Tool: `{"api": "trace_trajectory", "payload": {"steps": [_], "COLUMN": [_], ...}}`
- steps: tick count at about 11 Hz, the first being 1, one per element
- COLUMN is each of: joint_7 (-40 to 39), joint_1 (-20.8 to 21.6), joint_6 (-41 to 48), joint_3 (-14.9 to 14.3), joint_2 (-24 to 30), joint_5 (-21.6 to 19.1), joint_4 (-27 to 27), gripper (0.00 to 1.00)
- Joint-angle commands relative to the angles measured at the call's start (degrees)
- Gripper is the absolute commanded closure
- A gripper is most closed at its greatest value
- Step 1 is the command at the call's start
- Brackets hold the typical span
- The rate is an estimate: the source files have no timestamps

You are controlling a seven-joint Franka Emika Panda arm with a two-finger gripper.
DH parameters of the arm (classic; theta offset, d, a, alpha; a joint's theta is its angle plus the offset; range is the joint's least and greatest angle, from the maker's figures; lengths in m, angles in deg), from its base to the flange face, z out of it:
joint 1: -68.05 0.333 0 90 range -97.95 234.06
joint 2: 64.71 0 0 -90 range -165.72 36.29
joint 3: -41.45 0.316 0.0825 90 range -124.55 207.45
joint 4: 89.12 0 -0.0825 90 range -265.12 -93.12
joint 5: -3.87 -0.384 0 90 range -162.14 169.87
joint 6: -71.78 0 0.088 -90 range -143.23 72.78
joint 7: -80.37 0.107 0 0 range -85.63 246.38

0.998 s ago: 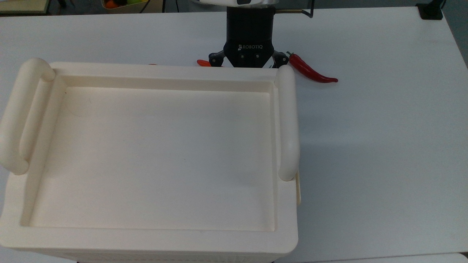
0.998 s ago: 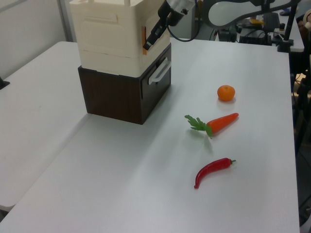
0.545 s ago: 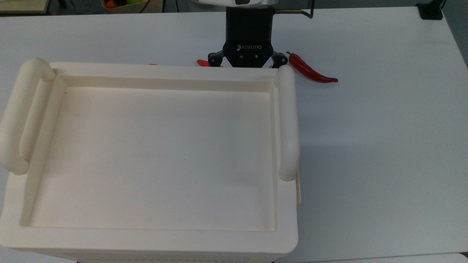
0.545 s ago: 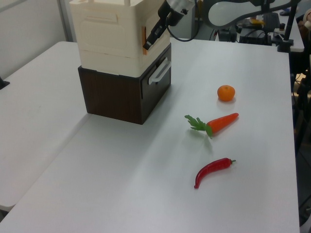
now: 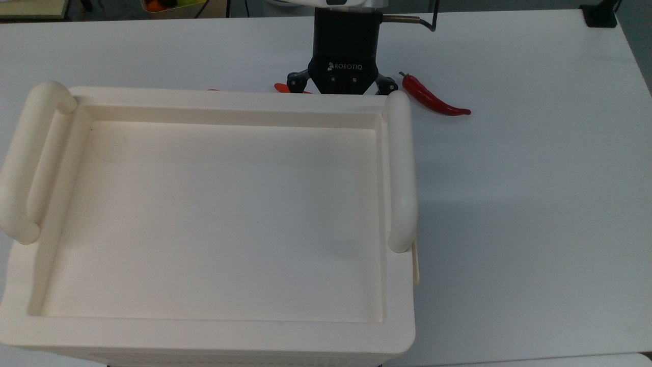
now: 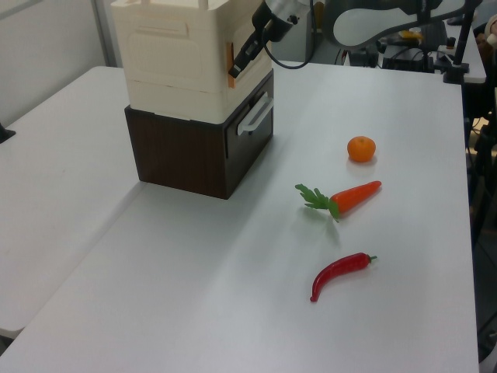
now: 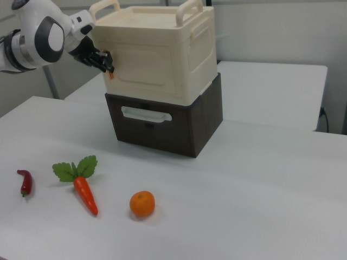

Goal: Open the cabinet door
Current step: 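Close the gripper on the door's orange handle edge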

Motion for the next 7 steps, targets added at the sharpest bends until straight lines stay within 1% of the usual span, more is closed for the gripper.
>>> {"api": "trace_trajectory", "payload": {"steps": [1,4,6,7], "joint_7": [1.7,1.6,1.6,1.6], "joint_1": [0.7,0.7,0.8,0.8], "joint_6": [-1.5,-1.0,0.0,2.1], "joint_3": [-0.6,-0.6,-0.6,-0.6], "joint_2": [-0.5,0.2,1.4,2.2], "joint_5": [1.2,1.1,1.0,1.0], "joint_4": [0.5,0.2,-0.4,-0.7], "gripper": [0.84,0.92,0.92,0.92]}}
